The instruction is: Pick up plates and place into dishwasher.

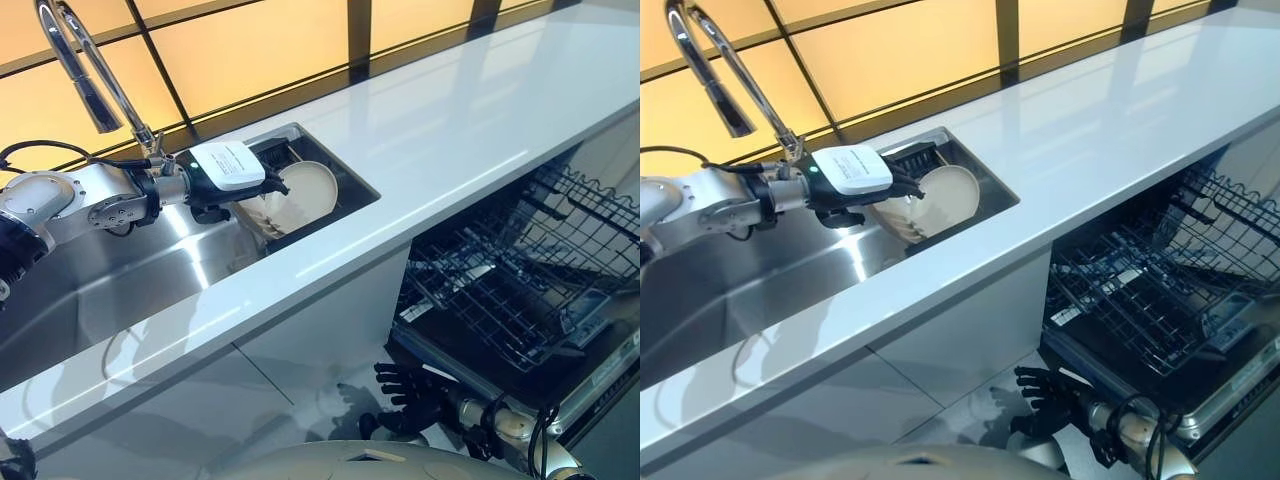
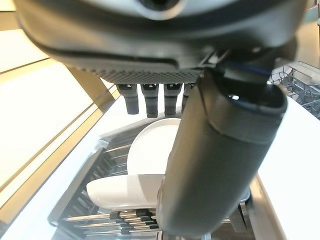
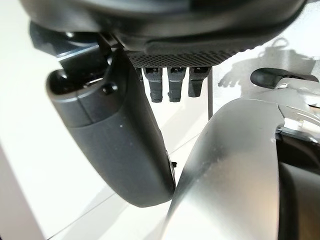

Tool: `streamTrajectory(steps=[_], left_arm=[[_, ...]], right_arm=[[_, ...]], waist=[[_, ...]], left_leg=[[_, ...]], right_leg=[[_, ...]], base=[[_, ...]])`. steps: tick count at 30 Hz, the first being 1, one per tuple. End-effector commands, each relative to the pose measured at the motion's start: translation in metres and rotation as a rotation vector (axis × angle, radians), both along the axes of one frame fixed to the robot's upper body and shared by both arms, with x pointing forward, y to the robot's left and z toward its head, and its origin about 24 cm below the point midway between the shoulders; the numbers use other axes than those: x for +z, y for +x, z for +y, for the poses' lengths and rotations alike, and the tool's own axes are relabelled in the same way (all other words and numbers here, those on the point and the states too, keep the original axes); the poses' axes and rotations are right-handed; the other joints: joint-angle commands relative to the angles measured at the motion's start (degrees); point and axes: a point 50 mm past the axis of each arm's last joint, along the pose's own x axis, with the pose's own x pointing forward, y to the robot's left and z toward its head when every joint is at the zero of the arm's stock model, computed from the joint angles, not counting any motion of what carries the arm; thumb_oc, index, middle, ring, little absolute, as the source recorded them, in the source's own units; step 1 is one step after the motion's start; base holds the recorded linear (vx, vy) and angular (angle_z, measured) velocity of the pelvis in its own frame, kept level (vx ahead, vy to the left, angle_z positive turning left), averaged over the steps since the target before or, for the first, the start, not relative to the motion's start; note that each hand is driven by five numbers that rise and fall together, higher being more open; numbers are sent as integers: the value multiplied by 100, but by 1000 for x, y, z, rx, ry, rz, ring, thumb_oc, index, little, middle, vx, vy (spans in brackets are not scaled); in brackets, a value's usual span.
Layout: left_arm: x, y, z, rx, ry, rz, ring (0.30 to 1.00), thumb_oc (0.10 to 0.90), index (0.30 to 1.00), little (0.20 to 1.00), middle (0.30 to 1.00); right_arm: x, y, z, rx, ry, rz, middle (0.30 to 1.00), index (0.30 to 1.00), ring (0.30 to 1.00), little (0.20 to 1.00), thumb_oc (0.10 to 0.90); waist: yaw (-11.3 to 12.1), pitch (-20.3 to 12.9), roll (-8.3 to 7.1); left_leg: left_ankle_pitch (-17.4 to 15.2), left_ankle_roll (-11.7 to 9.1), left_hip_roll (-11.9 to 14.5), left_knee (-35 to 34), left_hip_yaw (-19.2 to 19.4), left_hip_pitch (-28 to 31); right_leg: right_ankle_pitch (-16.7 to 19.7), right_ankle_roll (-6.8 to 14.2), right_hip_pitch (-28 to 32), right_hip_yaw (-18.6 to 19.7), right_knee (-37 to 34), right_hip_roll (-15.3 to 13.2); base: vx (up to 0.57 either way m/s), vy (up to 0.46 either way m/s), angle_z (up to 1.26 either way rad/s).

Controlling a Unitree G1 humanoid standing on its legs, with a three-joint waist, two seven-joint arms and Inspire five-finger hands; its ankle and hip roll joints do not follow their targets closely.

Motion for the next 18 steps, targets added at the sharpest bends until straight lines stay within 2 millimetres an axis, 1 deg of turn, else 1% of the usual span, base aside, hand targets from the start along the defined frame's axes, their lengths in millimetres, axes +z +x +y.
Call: streamTrajectory(steps=[1, 5, 8, 10, 14, 18], left_arm=[[60, 16, 24, 129, -93, -234, 900, 800, 900, 900, 900], [54, 18, 30, 163, -94, -222, 900, 800, 900, 900, 900], [48, 19, 37, 203, -100, -207, 900, 800, 900, 900, 900], [46, 19, 38, 215, -101, -200, 900, 800, 900, 900, 900], [37, 21, 44, 260, -102, -173, 900, 800, 900, 900, 900], [32, 22, 48, 297, -105, -148, 900, 800, 900, 900, 900]], right_arm=[[30, 22, 11, 43, 116, -177, 900, 900, 900, 900, 800], [34, 23, 11, 42, 116, -190, 900, 900, 900, 900, 800], [36, 21, 7, 35, 104, -196, 900, 900, 900, 900, 800], [36, 21, 5, 31, 99, -197, 900, 900, 900, 900, 800], [39, 21, 0, 24, 87, -208, 900, 900, 900, 900, 800], [40, 20, -2, 20, 81, -212, 900, 900, 900, 900, 800]], waist=[[-98, -136, -113], [-158, -116, -93], [-228, -86, -81], [-248, -70, -75], [-299, -50, -93], [-329, -25, -103]], left_leg=[[-75, 356, -240, 36, 294, -200], [-66, 352, -231, 36, 352, -196], [-69, 349, -225, 36, 417, -173], [-87, 354, -224, 36, 421, -152], [-59, 345, -220, 36, 468, -172], [-69, 352, -222, 36, 480, -162]], right_leg=[[-237, 512, 240, 190, 113, 30], [-223, 523, 216, 234, 120, 33], [-204, 533, 219, 274, 104, 37], [-217, 541, 235, 277, 107, 38], [-184, 542, 198, 320, 107, 41], [-192, 559, 205, 329, 109, 38]], base=[[22, -3, -12], [17, 8, -14], [20, 21, -5], [13, 13, -2], [14, 16, -7], [8, 8, -5]])
